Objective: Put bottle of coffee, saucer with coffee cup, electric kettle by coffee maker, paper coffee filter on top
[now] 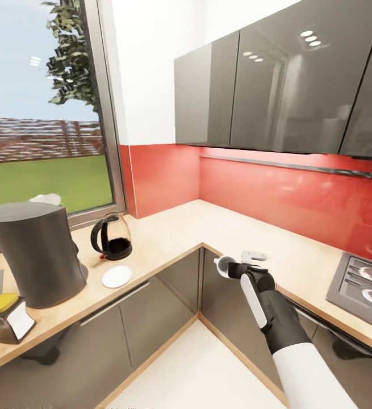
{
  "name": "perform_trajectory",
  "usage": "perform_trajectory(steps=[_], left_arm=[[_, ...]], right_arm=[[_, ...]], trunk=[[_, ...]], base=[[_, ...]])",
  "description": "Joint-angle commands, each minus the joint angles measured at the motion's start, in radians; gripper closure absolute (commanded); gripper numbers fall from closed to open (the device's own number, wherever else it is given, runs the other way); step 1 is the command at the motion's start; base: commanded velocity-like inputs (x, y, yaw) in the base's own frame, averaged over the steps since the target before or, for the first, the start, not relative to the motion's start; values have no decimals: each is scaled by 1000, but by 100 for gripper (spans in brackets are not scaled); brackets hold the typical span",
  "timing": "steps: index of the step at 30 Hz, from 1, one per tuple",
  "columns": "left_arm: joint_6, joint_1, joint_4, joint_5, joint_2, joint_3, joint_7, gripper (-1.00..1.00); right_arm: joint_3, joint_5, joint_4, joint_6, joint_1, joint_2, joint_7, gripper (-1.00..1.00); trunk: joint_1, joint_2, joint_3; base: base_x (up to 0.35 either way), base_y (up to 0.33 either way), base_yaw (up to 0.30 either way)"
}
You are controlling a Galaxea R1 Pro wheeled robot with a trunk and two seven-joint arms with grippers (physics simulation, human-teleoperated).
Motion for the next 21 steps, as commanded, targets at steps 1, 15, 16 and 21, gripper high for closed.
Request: perform_trajectory(steps=[1, 15, 16, 21], left_arm=[[-1, -1, 1, -11, 0, 7, 3, -100], [-1, 0, 1, -14, -1, 6, 3, -100], [-1, 0, 1, -14, -1, 6, 3, -100], [-1, 0, 1, -13, -1, 5, 3, -100]], right_arm=[[1, -12, -1, 2, 0, 0, -8, 100], [1, -12, -1, 1, 0, 0, -8, 100], [1, -12, -1, 2, 0, 0, -8, 100], [1, -12, -1, 1, 0, -1, -8, 100]], trunk=[[0, -1, 0], [0, -1, 0], [0, -1, 0], [0, -1, 0]], base=[[13, -7, 272], [1, -1, 272], [0, 0, 272], [0, 0, 272]])
